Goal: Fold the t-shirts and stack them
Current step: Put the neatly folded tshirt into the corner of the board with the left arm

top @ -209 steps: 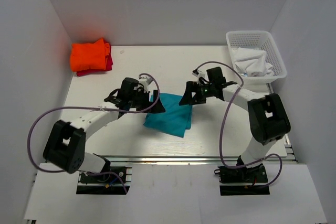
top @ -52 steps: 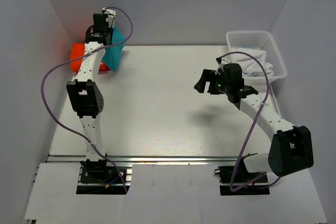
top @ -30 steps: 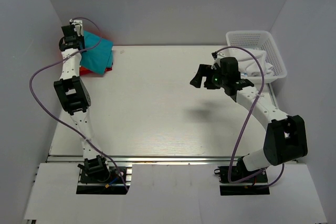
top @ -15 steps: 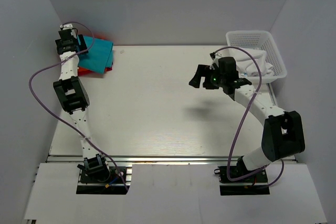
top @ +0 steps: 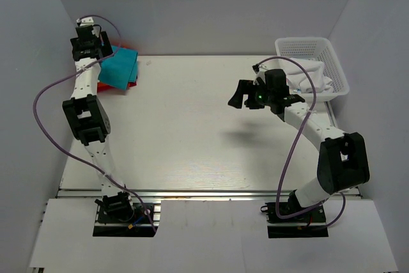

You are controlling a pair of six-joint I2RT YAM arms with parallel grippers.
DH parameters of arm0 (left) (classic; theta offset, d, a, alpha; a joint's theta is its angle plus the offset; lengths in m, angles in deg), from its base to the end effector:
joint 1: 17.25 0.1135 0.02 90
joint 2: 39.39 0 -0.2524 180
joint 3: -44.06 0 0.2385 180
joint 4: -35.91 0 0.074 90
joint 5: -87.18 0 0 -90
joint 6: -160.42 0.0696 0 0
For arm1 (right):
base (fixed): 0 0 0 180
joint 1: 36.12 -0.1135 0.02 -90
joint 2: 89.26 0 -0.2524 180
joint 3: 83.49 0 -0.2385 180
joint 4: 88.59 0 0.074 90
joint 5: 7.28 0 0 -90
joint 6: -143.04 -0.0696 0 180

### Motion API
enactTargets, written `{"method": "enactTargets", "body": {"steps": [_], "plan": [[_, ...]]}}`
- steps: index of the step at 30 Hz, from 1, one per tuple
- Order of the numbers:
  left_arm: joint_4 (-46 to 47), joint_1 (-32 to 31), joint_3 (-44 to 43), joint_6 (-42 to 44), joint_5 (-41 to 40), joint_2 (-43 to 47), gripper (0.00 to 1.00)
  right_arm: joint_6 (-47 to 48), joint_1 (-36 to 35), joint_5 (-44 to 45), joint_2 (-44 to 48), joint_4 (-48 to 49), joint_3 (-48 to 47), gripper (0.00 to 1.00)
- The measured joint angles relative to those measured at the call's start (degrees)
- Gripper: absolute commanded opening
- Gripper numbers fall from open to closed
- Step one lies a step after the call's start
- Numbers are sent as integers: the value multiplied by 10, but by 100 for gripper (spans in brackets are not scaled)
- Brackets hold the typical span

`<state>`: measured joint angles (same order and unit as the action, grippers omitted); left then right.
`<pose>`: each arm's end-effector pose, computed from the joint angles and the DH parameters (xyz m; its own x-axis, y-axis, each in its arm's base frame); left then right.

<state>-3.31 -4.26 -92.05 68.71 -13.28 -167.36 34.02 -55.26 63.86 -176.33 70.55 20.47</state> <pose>0.5169 0.1322 0.2727 -0.4917 -0.1435 -0.8589 -0.3874 0.9194 0.0681 0.3327 0.1393 0.2461 -0.6575 0.0983 -0.7471 -0.3758 0.8166 0.4382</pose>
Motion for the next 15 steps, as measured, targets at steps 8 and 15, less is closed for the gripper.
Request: {"method": "enactTargets", "body": {"steps": [8, 15], "plan": [[-19, -107, -86, 96, -17, -58, 100, 2, 0, -12, -18, 0, 0, 90], [-20, -168, -106, 158, -73, -140, 86, 6, 0, -12, -28, -9, 0, 90]]}}
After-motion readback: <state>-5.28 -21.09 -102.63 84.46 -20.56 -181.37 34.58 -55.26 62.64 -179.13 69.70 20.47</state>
